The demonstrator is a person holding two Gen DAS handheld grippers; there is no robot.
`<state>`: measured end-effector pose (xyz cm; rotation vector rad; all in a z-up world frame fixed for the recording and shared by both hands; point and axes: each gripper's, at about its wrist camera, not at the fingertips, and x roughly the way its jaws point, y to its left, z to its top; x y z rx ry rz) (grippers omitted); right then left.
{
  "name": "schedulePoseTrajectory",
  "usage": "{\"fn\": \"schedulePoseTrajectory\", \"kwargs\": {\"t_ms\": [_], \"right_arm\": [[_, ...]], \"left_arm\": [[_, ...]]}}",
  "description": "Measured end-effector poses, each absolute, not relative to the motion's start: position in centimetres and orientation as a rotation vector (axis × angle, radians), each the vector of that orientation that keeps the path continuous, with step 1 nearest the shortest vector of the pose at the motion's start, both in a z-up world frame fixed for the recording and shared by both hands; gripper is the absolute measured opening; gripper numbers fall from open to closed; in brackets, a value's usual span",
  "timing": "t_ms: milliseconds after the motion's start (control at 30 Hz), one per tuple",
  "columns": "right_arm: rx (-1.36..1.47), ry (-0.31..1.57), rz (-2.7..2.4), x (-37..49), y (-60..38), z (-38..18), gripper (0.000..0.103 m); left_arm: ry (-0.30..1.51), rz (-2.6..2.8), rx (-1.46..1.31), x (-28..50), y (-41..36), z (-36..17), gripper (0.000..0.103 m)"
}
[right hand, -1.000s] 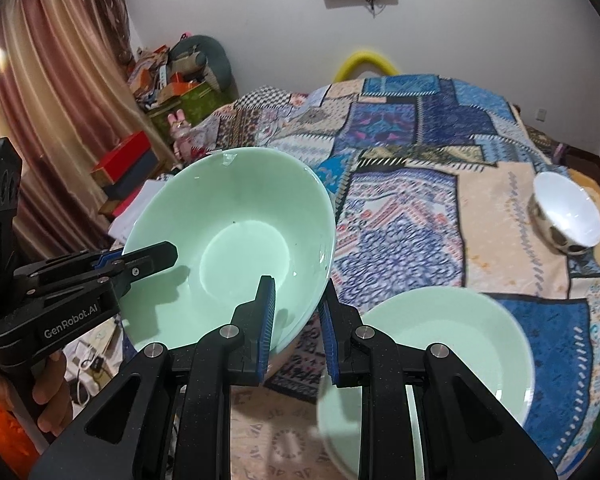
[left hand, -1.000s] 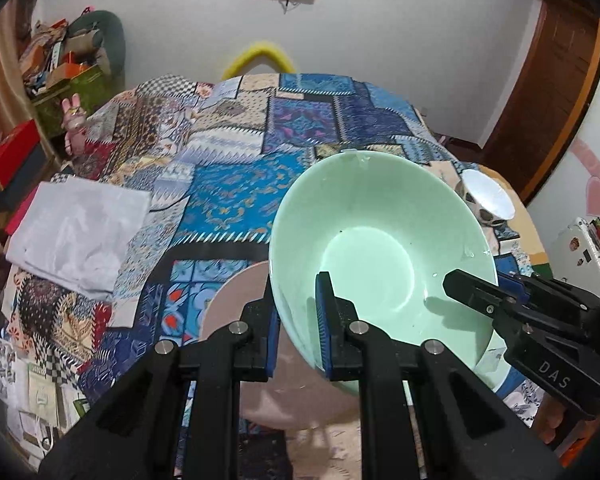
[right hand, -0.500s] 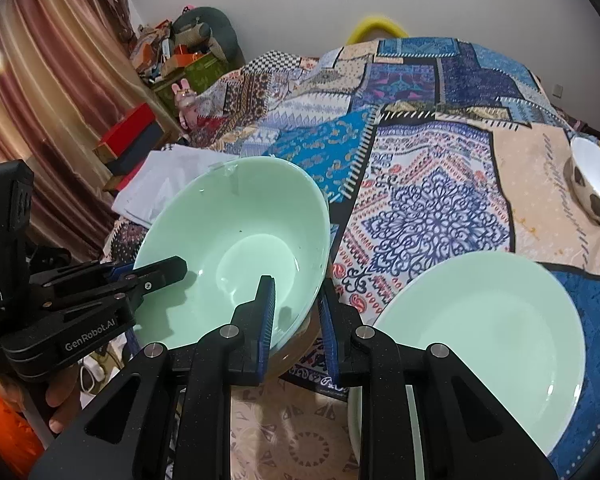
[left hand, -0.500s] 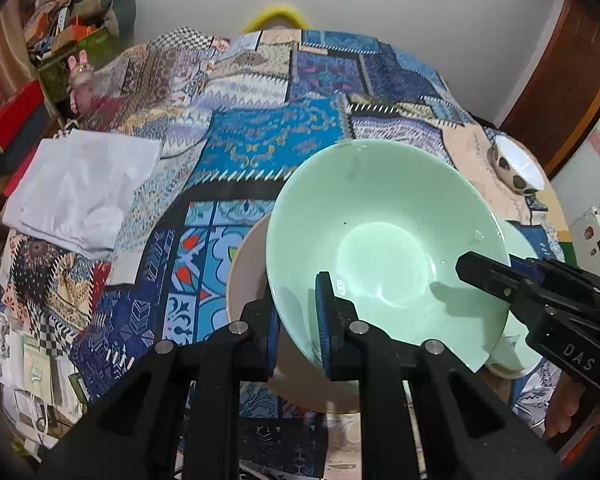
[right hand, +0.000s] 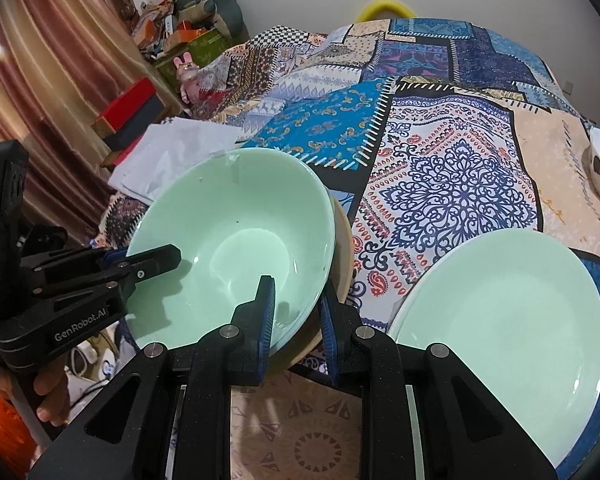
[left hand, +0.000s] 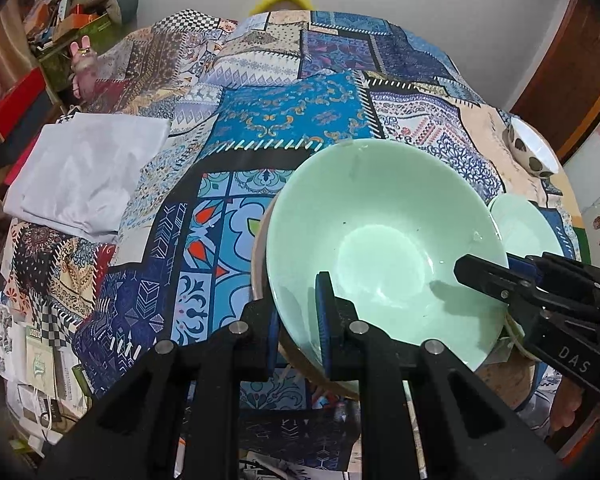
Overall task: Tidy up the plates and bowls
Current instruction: 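Lower the pale green bowl into the pink bowl and open both tools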
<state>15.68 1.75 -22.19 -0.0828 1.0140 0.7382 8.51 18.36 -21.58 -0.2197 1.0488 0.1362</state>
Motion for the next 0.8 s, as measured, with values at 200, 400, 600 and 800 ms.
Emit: {"fn": "schedulePoseTrajectory", "kwargs": {"t_ms": [200, 400, 600, 800], "right_arm": [[-0.08, 1.016, 0.738, 16.0, 1.5, -21.9, 0.02], [-0.092, 1.003, 0.724, 16.2, 1.0, -21.3, 0.023], [-0.095, 0.982, 0.735, 16.1, 0.5, -20.9, 0.023], [-0.097, 0.97, 0.73, 16.0, 0.2, -20.6, 0.023]], "left_arm": [[1.055, 0.122, -0.233, 8.6, 18.5, -22.0, 0.016], [1.072, 0.131, -0.205, 8.9, 18.0, -22.3, 0.017], [1.064, 0.141, -0.179, 9.1, 17.6, -21.8, 0.017], [1.068, 0.16, -0.156, 9.1, 17.1, -20.8, 0.033]]}}
